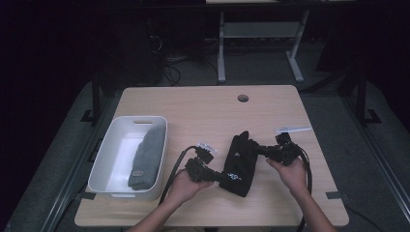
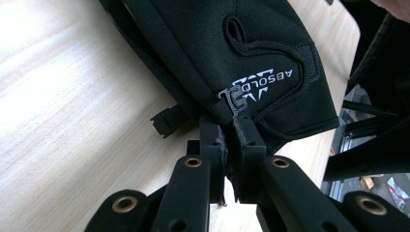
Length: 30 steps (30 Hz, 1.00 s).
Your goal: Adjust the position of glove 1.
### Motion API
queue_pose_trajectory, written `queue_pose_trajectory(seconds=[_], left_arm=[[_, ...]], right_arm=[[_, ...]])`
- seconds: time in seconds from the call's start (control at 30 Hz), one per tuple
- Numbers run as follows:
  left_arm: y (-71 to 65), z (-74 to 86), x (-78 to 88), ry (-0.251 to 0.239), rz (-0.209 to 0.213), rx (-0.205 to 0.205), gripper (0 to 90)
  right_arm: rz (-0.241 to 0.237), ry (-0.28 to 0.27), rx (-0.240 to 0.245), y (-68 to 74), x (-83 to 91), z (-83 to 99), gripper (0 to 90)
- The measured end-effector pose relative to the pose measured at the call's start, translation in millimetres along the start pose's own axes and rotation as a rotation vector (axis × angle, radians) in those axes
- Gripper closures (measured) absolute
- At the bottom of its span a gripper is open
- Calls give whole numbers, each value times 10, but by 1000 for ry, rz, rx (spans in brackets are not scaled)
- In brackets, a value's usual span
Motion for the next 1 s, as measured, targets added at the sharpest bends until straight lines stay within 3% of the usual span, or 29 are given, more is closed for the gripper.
queue_pose_trajectory(seconds=[0.33, 1.0], left_arm=[[-105, -118, 205, -26, -17, -34, 847], [-26, -160, 524, -49, -56, -36, 847]], right_arm=[[-11, -10, 25, 178, 82, -142, 831], [-42, -20, 54, 472, 123, -370, 831]])
Point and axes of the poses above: each handheld gripper's, and its own axes: x roughly backward along the jaws, z roughly out of its underside, y roughly to its left, the point moved 8 cm from there along -x, roughly forward along the jaws, and after that the axes turned 15 degrees about -x, right-handed, at the moved point
